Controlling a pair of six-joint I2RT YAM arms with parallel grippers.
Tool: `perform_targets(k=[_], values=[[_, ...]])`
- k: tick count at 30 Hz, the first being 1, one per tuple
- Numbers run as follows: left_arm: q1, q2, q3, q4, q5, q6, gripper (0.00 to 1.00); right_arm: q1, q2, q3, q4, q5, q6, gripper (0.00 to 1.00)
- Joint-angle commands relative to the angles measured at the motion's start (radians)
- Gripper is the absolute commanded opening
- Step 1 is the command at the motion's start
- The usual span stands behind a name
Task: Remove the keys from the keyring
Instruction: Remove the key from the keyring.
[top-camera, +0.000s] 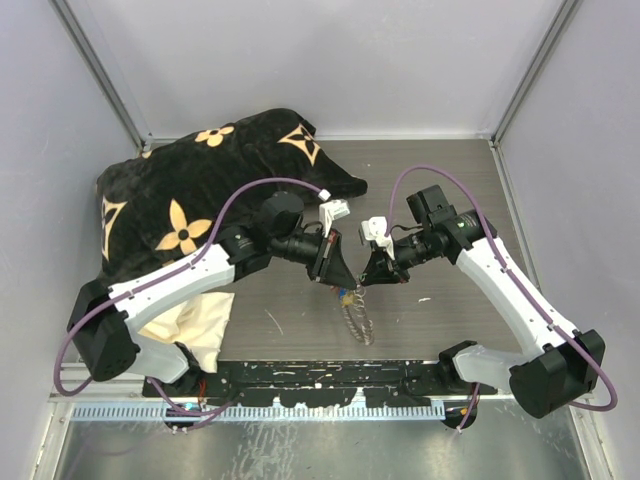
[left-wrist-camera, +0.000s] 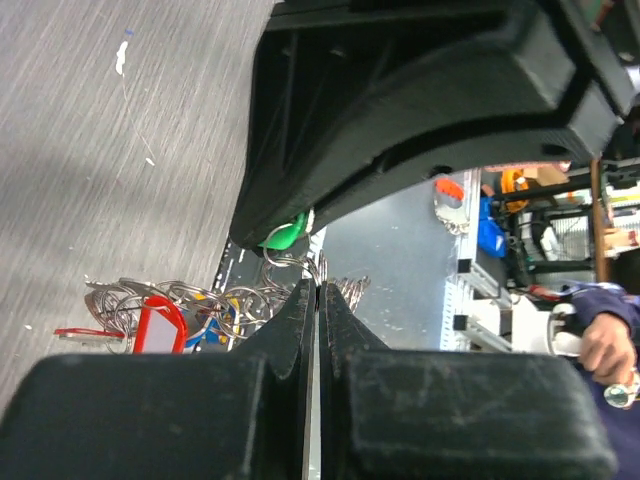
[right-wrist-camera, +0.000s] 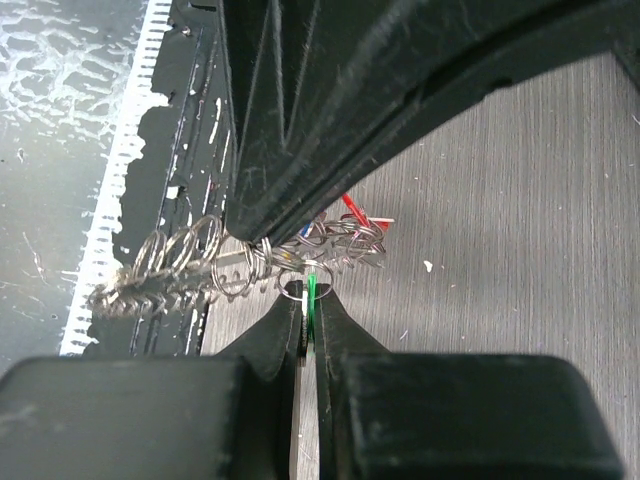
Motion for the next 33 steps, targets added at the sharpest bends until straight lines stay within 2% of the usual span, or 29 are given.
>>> perform_targets(k=[1,8,14,22,26,33], values=[[0.014,0.026,0.079,0.019,0.093,-0.160,0.00,-0.006,-0.030,0.003,0.026,-0.023,0.013,0.01],[0.029,0.041,0.085,0.018,0.106,-0.246,0.00,-0.010,-0.031,-0.010,0.033,-0.023,0.016,0.01],[0.030,0.028,0.067,0.004,0.093,-0.239,0.00,-0.016,-0.032,-0.021,0.039,-0.025,0.017,0.01],[-0.015,-0.094,0.003,-0.028,-0.077,-0.002,0.00,-0.018,-0.025,-0.020,0.030,-0.048,0.007,0.01],[-0.016,-0.132,-0.041,-0.011,-0.144,0.036,0.00,-0.019,-0.019,-0.019,0.000,-0.077,-0.037,0.01],[-0.017,-0.135,-0.093,0.116,-0.070,0.037,0.00,-0.018,-0.014,-0.013,-0.026,-0.094,-0.071,0.01]])
